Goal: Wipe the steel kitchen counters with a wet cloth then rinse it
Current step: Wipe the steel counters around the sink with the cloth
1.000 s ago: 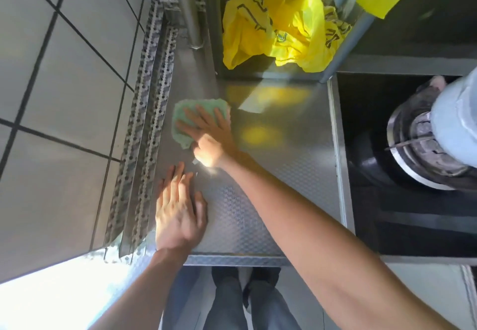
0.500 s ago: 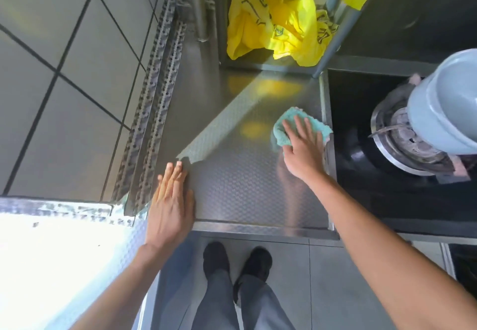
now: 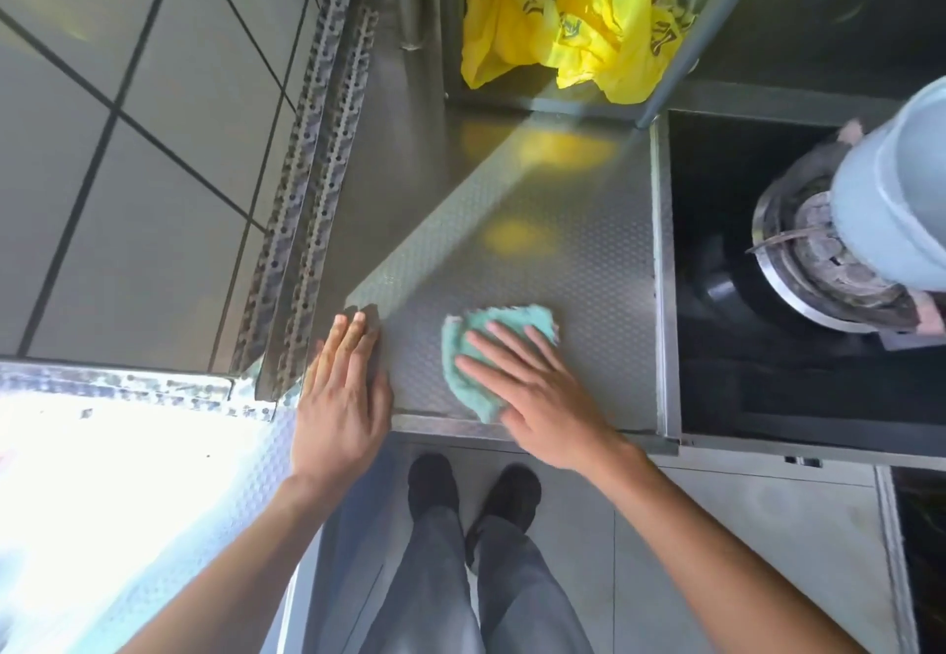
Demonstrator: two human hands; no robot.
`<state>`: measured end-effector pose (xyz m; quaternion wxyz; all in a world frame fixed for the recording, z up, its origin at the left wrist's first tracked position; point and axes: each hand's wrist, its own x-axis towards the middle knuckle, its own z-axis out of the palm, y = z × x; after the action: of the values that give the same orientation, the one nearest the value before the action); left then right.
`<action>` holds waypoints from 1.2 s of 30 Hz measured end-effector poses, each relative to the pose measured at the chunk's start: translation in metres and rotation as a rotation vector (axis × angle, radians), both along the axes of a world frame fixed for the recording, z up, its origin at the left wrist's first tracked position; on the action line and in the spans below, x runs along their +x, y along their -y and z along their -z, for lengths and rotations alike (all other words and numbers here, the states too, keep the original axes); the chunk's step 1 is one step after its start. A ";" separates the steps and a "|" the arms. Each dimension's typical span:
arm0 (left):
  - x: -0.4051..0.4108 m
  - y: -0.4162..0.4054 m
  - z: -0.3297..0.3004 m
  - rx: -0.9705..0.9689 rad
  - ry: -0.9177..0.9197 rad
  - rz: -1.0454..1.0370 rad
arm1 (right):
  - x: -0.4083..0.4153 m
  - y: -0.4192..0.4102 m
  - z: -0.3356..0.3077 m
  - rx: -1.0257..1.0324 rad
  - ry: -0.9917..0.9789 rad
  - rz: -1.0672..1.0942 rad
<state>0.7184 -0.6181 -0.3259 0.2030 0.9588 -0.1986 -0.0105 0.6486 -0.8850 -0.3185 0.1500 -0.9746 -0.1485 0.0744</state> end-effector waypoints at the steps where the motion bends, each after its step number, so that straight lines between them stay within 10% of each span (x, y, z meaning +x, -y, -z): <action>1: 0.000 -0.001 0.001 0.001 -0.003 0.007 | -0.020 0.022 -0.002 -0.015 -0.018 0.047; 10: 0.001 -0.005 0.017 0.003 0.061 0.018 | 0.040 0.010 -0.005 0.016 -0.032 0.751; 21: 0.001 -0.007 0.013 -0.007 0.021 0.036 | -0.026 -0.049 -0.013 0.030 -0.119 0.021; 36: 0.007 -0.030 -0.058 -0.080 -0.351 0.011 | -0.045 0.050 -0.101 0.217 -0.198 0.576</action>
<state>0.7256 -0.5884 -0.2678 0.2725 0.9322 -0.1658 -0.1711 0.6038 -0.9349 -0.2175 0.2818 -0.9429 0.1415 0.1072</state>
